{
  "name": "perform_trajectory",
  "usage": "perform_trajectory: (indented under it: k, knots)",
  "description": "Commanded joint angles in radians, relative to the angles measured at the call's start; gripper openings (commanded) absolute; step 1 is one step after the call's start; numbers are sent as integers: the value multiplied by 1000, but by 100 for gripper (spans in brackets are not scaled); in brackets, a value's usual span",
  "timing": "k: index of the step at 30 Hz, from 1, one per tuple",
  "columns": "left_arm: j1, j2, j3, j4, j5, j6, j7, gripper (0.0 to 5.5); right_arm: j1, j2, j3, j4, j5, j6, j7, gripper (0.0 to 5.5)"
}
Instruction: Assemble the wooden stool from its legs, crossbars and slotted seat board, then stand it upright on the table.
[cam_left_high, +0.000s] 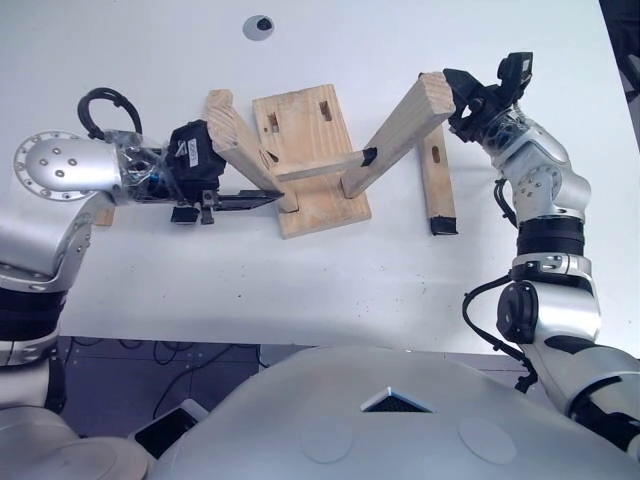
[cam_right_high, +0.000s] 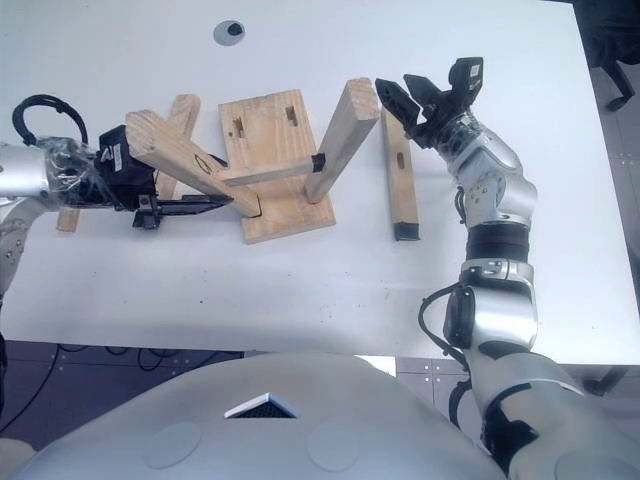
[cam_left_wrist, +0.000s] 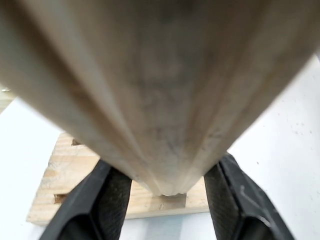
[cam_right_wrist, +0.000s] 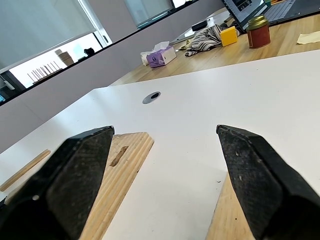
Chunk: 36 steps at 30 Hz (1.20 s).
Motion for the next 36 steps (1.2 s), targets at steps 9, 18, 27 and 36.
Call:
perform_trajectory:
  k: [9,18,27,36]
  knots:
    - [177,-60,-243,233,141,154,6,201,-8,-12,28,-14,-16,26,-3,376]
    - [32,-50,-75,199,117,92,43,278,-22,-10,-1,-2,-4,1,-19,376]
    - [-39,-67,13,247,178,93,79,372,104,-101,17,-217,4,28,74,376]
    - [-76,-248,84,335,140,24,127,372,344,-397,262,-732,88,206,476,376]
